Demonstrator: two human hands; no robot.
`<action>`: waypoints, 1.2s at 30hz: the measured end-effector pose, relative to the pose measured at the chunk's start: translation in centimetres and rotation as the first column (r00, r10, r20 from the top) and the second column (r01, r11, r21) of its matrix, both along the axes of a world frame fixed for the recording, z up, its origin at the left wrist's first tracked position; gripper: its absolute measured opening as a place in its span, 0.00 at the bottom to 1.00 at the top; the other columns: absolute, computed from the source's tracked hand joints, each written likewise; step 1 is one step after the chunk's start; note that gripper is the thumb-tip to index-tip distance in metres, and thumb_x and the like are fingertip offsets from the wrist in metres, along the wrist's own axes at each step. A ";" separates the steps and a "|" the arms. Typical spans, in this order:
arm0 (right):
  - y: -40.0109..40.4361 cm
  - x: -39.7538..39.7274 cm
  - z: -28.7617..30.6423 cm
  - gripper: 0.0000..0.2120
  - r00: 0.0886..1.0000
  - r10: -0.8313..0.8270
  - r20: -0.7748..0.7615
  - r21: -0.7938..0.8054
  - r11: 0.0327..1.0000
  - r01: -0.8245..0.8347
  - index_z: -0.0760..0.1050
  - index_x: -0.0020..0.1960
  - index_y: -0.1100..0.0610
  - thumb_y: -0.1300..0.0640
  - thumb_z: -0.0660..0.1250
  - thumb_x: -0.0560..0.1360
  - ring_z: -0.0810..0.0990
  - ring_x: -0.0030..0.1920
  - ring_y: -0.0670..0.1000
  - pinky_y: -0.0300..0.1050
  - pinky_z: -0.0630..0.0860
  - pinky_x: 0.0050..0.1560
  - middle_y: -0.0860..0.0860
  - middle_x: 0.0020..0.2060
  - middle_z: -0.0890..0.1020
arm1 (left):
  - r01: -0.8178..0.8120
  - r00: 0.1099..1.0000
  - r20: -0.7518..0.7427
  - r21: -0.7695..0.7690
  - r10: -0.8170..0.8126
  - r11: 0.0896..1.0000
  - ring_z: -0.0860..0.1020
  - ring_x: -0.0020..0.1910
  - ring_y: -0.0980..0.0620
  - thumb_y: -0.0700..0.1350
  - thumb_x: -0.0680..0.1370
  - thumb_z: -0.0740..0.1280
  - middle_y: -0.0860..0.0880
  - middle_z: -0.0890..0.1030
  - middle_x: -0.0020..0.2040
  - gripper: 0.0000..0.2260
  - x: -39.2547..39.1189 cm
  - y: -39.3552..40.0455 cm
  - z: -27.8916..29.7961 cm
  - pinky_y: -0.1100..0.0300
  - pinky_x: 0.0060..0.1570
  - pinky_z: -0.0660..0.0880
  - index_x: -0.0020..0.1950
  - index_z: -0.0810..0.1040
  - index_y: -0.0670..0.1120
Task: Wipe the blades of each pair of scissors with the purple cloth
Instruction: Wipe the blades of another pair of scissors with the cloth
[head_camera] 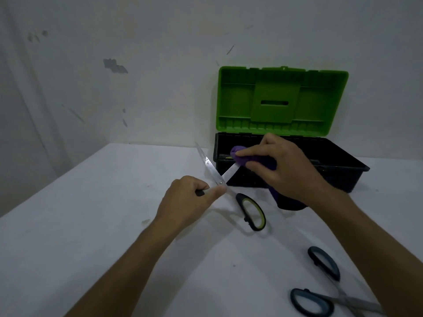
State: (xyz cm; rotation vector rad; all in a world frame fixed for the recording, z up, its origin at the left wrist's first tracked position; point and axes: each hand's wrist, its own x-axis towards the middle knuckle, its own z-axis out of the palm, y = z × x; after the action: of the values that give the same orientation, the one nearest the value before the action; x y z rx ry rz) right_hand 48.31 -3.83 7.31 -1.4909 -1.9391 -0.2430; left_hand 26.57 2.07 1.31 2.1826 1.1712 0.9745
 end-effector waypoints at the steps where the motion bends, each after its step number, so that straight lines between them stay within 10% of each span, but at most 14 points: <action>1: 0.1 -0.3 0.4 0.14 0.998 0.061 0.034 -0.065 0.996 -0.059 0.78 0.61 0.39 0.49 0.69 0.76 0.73 0.43 0.43 0.39 0.70 0.42 0.43 0.43 0.72 | 0.001 1.000 0.019 -0.016 -0.001 1.000 0.62 0.25 0.50 0.65 0.72 0.67 0.46 0.62 0.26 0.29 0.0 0.0 0.1 0.57 0.29 0.63 0.27 0.63 0.44; 10: 0.8 0.3 -0.7 0.14 0.998 0.004 -0.070 0.104 0.995 0.003 0.80 0.59 0.43 0.51 0.71 0.74 0.72 0.42 0.43 0.39 0.71 0.41 0.45 0.42 0.72 | -0.004 0.997 0.081 -0.104 0.012 0.995 0.59 0.24 0.50 0.63 0.72 0.69 0.46 0.61 0.27 0.28 -0.3 0.2 0.1 0.54 0.30 0.62 0.27 0.59 0.46; 15: -0.5 -1.5 -1.2 0.14 0.972 0.224 0.066 -0.060 0.974 -0.220 0.80 0.60 0.42 0.50 0.70 0.75 0.73 0.42 0.43 0.40 0.73 0.39 0.44 0.43 0.72 | -0.007 0.999 0.045 -0.077 0.011 0.997 0.64 0.25 0.49 0.66 0.70 0.67 0.43 0.67 0.27 0.31 -0.3 0.0 0.8 0.56 0.29 0.65 0.29 0.67 0.39; 20: 0.0 -0.2 -1.1 0.13 0.999 -0.036 -0.020 0.131 0.991 0.038 0.80 0.60 0.44 0.51 0.68 0.76 0.71 0.40 0.45 0.45 0.74 0.38 0.45 0.41 0.70 | -0.004 0.998 0.057 -0.089 0.009 0.996 0.62 0.24 0.50 0.63 0.71 0.68 0.45 0.64 0.26 0.28 -0.3 0.0 0.6 0.55 0.30 0.64 0.27 0.64 0.44; 26: -0.5 -1.3 -1.4 0.13 0.984 0.165 0.071 -0.077 0.984 -0.160 0.79 0.60 0.41 0.47 0.66 0.76 0.73 0.42 0.44 0.43 0.74 0.39 0.43 0.42 0.71 | -0.014 1.000 0.002 -0.038 0.014 0.999 0.62 0.24 0.50 0.64 0.72 0.68 0.45 0.62 0.26 0.28 0.0 0.0 0.3 0.57 0.29 0.63 0.28 0.61 0.46; 32: 0.2 -0.3 -2.8 0.14 0.993 -0.091 -0.073 0.093 0.991 0.097 0.79 0.61 0.45 0.52 0.67 0.76 0.71 0.40 0.43 0.37 0.68 0.39 0.44 0.41 0.68 | -0.021 1.000 0.016 -0.077 0.023 0.997 0.59 0.24 0.51 0.62 0.72 0.69 0.49 0.60 0.25 0.28 -0.2 0.3 -0.7 0.57 0.30 0.61 0.26 0.57 0.48; 36: -0.1 -1.6 -2.9 0.14 0.986 0.159 0.048 -0.030 0.987 -0.158 0.79 0.61 0.44 0.51 0.68 0.76 0.72 0.42 0.43 0.38 0.71 0.40 0.44 0.43 0.71 | -0.021 1.000 -0.007 -0.044 0.021 0.999 0.61 0.24 0.51 0.63 0.72 0.68 0.46 0.62 0.25 0.27 -0.1 0.2 -0.1 0.57 0.29 0.62 0.27 0.61 0.47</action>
State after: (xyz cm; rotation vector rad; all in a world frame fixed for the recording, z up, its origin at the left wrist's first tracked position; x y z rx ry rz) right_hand 46.75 -3.91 4.39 -1.3497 -2.0964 -0.1864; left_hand 26.51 2.26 1.17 2.1441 1.2090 0.9421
